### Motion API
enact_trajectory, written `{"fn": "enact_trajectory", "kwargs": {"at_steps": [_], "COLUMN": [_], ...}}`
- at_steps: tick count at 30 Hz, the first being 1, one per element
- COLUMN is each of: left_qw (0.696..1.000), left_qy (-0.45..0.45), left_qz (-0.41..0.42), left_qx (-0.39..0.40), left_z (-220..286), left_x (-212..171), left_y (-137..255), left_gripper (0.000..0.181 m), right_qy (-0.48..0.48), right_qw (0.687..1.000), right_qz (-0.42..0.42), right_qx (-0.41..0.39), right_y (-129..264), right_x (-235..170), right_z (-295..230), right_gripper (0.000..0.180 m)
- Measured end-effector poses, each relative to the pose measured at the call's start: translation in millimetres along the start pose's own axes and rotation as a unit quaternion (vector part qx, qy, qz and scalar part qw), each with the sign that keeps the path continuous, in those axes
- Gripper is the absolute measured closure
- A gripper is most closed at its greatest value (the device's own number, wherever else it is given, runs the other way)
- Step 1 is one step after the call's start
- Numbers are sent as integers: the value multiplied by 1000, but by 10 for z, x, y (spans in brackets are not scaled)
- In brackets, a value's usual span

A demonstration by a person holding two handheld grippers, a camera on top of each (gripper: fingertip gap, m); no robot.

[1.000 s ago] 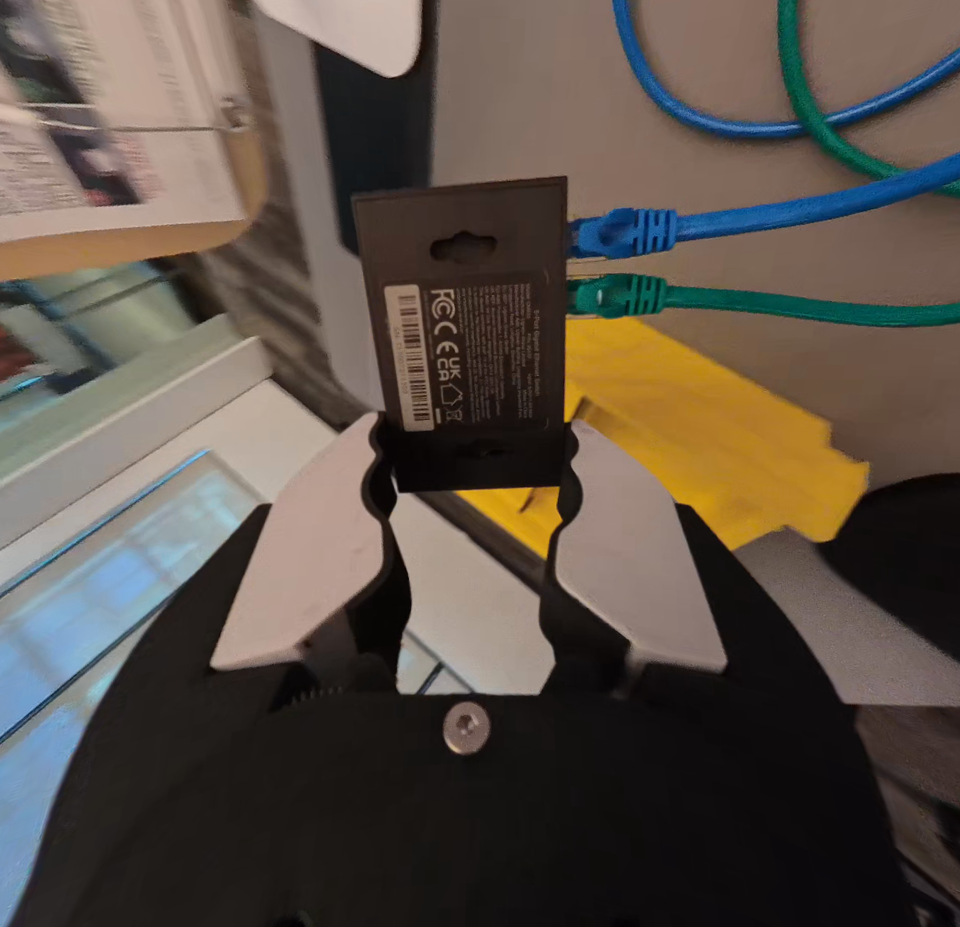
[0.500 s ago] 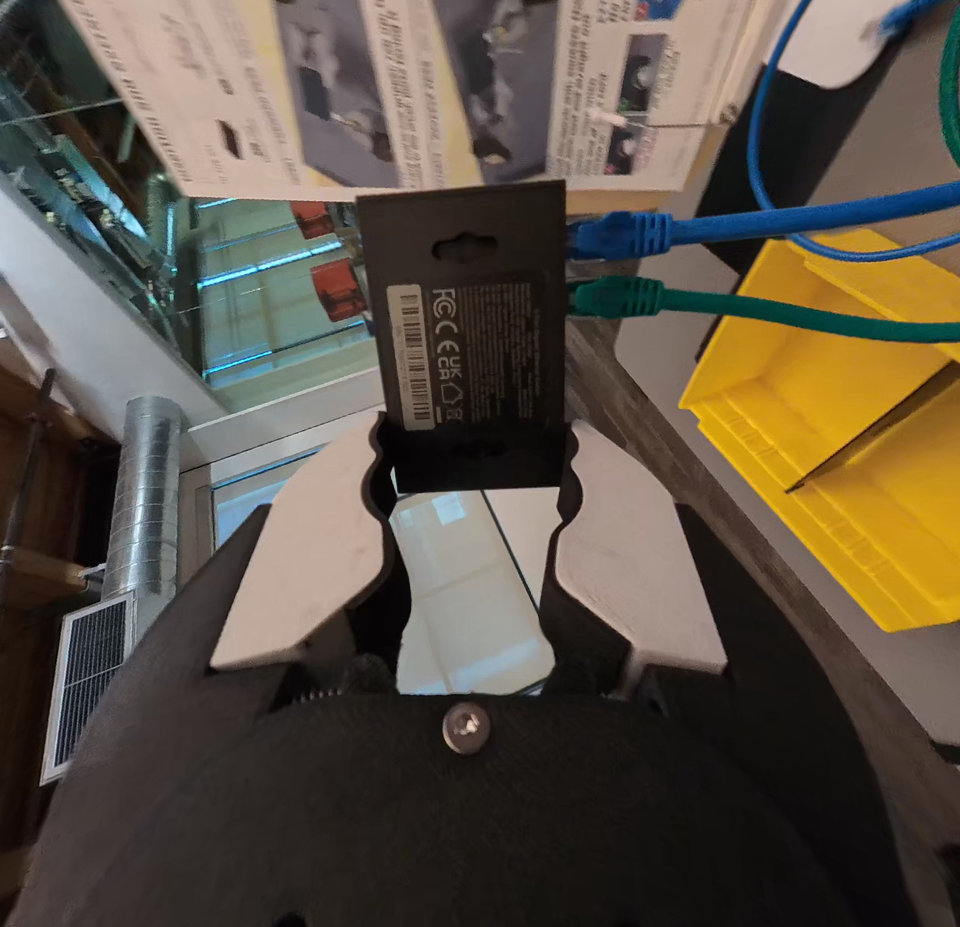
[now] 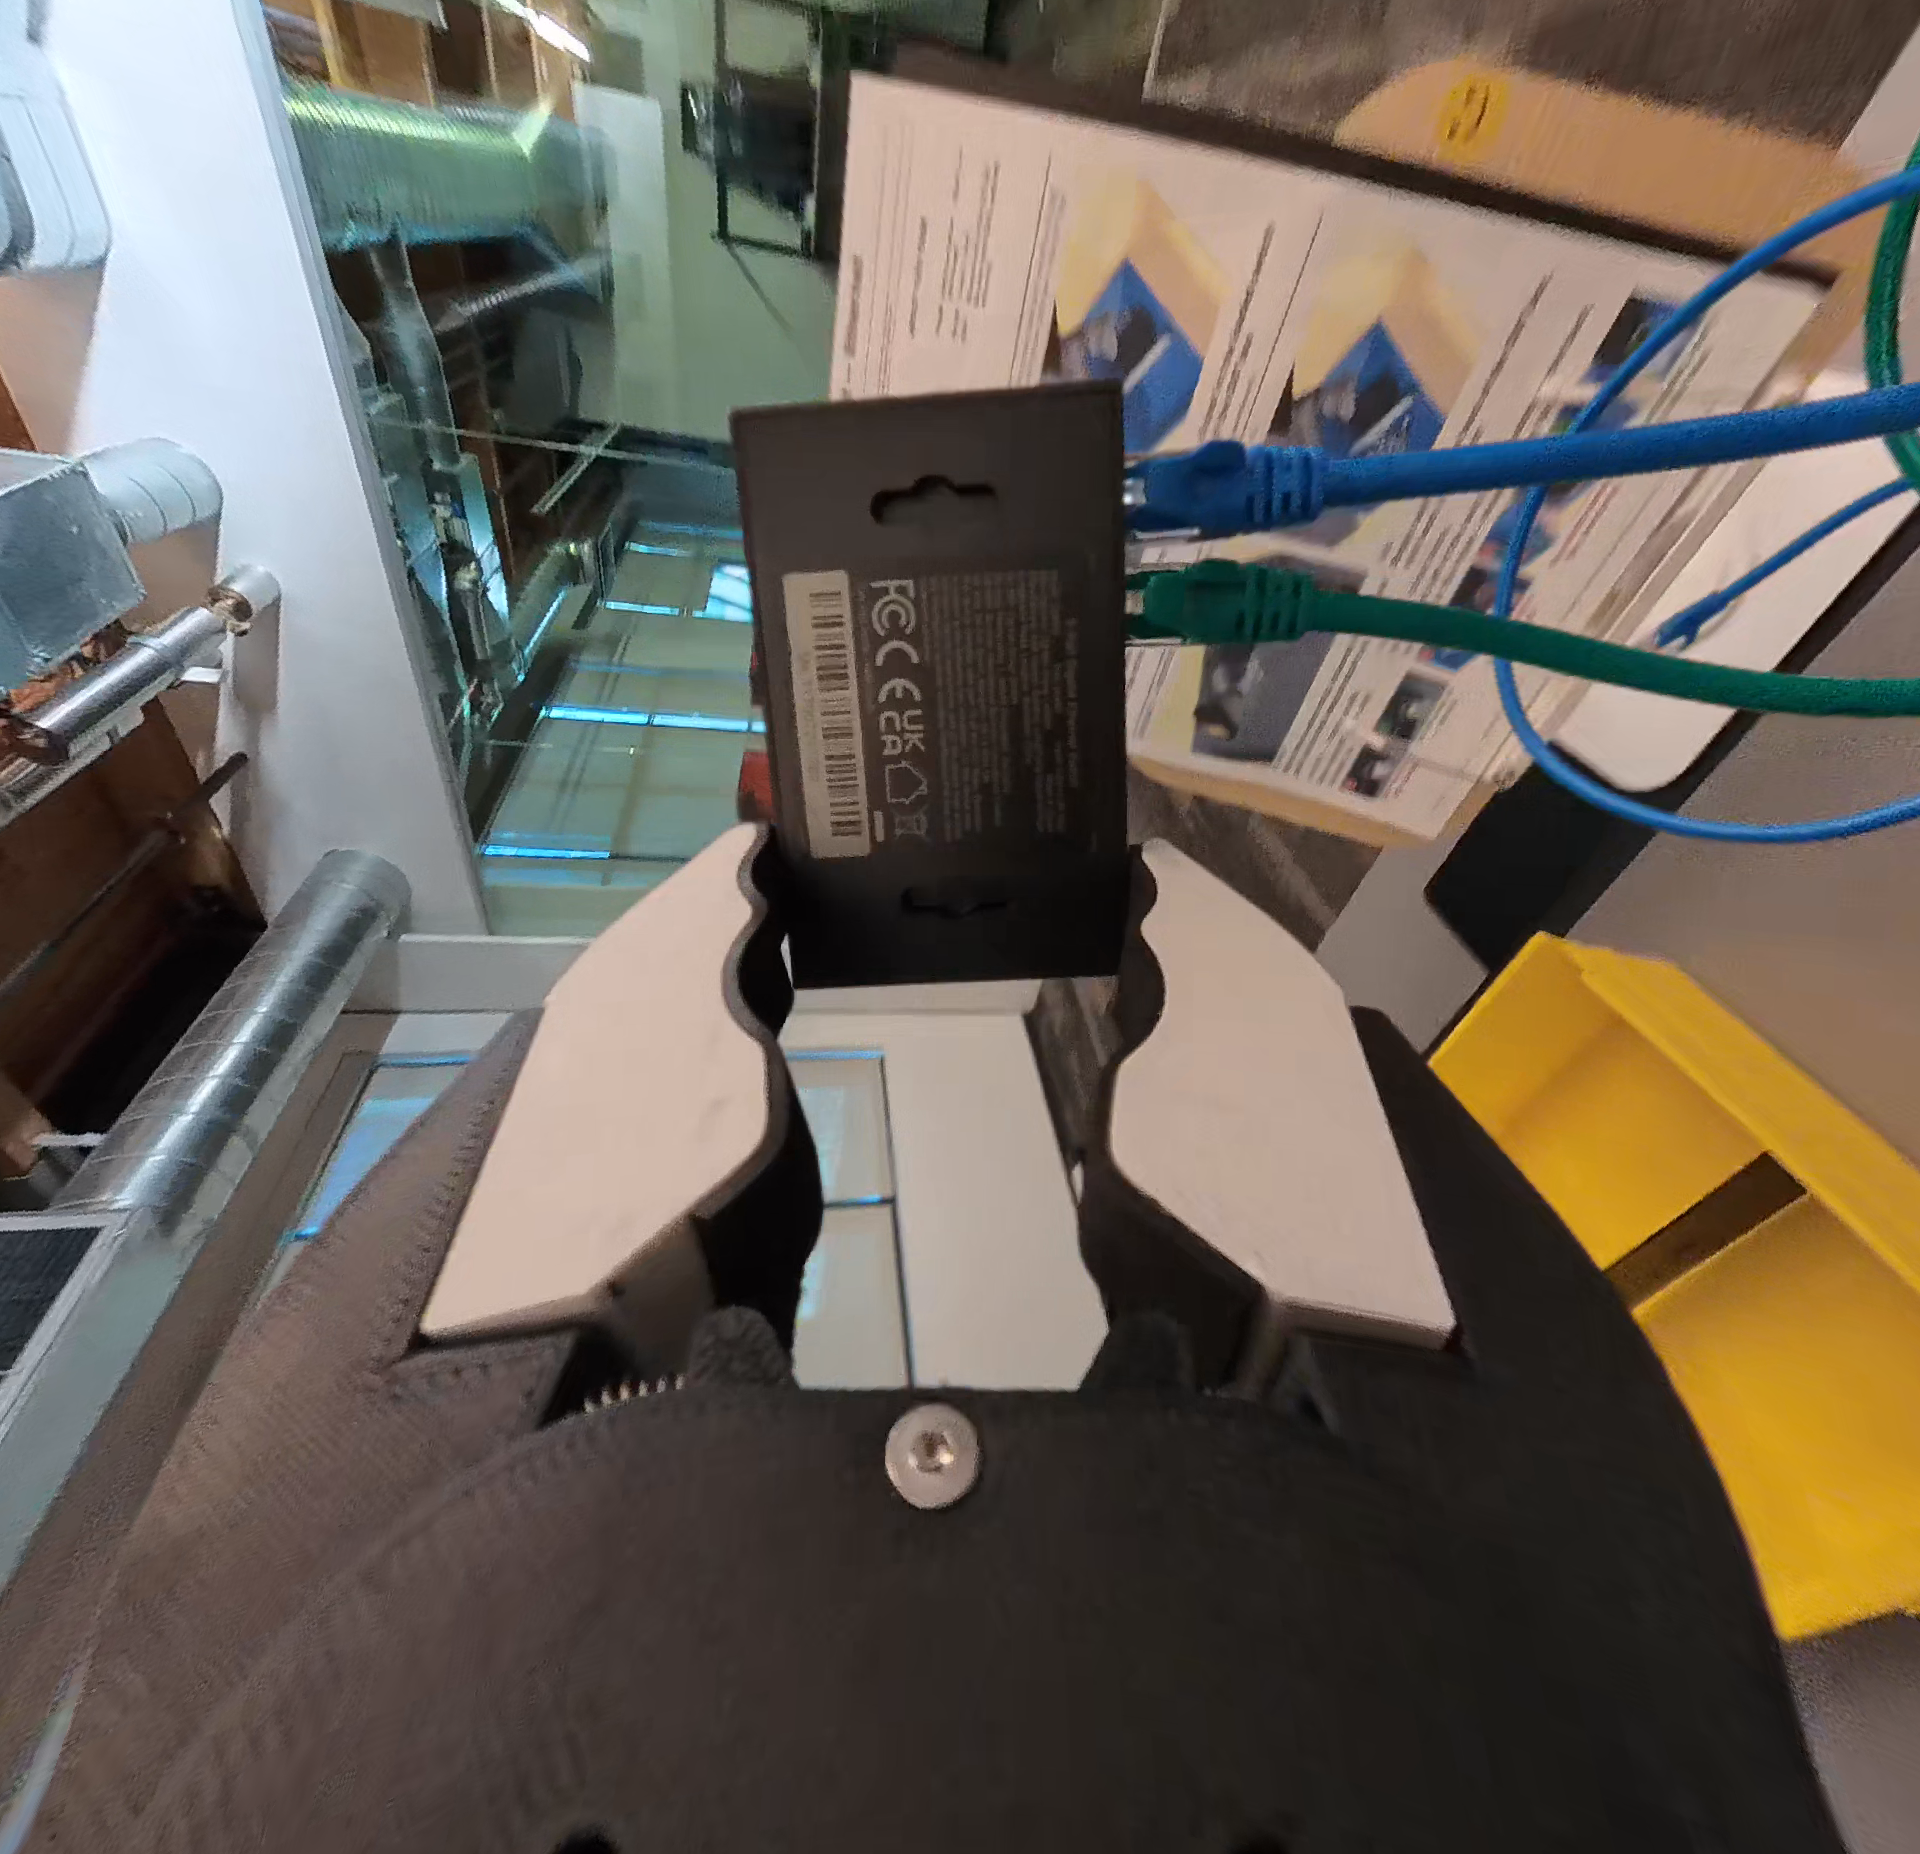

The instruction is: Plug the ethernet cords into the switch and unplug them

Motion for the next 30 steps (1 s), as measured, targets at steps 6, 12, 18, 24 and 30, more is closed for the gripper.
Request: {"fn": "enact_trajectory", "kwargs": {"at_steps": [6,12,18,24,30], "left_qw": [994,982,962,930,919], "left_qy": [47,84,150,236,268], "left_qz": [97,165,228,280,286], "left_qx": [-10,-16,-7,-26,-38], "left_z": [210,486,633,697,837], "left_x": [230,289,228,134,-34], "left_y": [390,615,758,833,781], "left_gripper": [121,120,121,120,121], "right_qy": [173,328,445,471,492], "right_qw": [973,914,850,832,824], "right_qz": [-42,-54,-52,-40,-26], "right_qx": [-148,-231,-277,-290,-281], "right_y": [128,341,534,667,717], "right_x": [-284,-20,290,397,493], "right_z": [342,504,551,595,551], "right_gripper": [173,174,174,174,173]}}
Point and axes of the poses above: each gripper's, where its closed fingertips meet, y back along the fingers, x out of its top, z = x × y across the jaws, the point moved 4 cm from there along y, back along the fingers, and after that the axes turned 11 degrees about z, right-handed, at the moved point
